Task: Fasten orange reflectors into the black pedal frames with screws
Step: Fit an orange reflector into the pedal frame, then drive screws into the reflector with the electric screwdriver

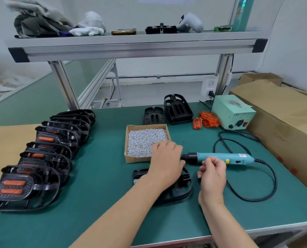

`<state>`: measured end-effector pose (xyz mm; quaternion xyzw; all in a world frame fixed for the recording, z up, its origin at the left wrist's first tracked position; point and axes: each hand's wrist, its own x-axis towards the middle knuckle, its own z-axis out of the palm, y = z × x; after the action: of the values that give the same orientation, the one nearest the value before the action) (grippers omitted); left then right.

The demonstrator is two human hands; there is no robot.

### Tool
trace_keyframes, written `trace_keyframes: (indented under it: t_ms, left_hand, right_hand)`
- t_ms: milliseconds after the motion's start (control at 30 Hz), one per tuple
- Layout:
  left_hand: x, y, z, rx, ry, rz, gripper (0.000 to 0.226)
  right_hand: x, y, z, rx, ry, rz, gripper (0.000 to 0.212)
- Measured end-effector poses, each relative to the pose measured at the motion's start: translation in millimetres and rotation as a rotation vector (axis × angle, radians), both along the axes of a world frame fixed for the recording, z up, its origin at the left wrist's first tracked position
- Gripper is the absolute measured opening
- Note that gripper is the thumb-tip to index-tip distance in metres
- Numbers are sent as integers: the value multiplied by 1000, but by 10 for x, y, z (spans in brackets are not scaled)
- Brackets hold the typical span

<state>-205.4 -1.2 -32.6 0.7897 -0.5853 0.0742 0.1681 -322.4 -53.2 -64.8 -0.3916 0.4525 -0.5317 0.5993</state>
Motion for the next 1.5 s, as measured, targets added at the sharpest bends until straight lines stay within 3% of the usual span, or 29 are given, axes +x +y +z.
trace_keyframes:
  t_ms: [200,567,833,933,1100,1233,1267,1333,1400,1500]
  left_hand:
    - [-207,-633,19,347,-117,-118,33]
    - [-299,-652,44,208,-314,-172,18]
    - [-350,-459,287,36,-353,-184,12]
    - [-324,-320,343,0,-352,-184,12]
    - [-122,-213,301,-119,-271,-67,16]
    - [54,-218,286,-109,-253,-8,19]
    - [85,-229,285,-82,-198,-21,28]
    - [192,-237,334,-84,79,-25,47]
    - [436,-230,346,-105,253,50,42]
    - [881,-156,283,188,90,183,33]
  right_hand:
    - [-1,-83,-51,21,-26,14,9]
    - [0,-170,-61,-3,-61,86,4]
    - [-63,-287,134,199,-252,121,40]
    - [-5,-401,244,283,-324,186,33]
    - [296,-460,327,309,-528,248,30]
    - [581,-546,386,347,-605,264,25]
    - [622,-584,387,356,-597,254,21]
    - [655,-664,358,361,-572,230,18]
    - [653,-740,299,345,-584,204,28]
    - [627,-797,217,322,-588,208,18]
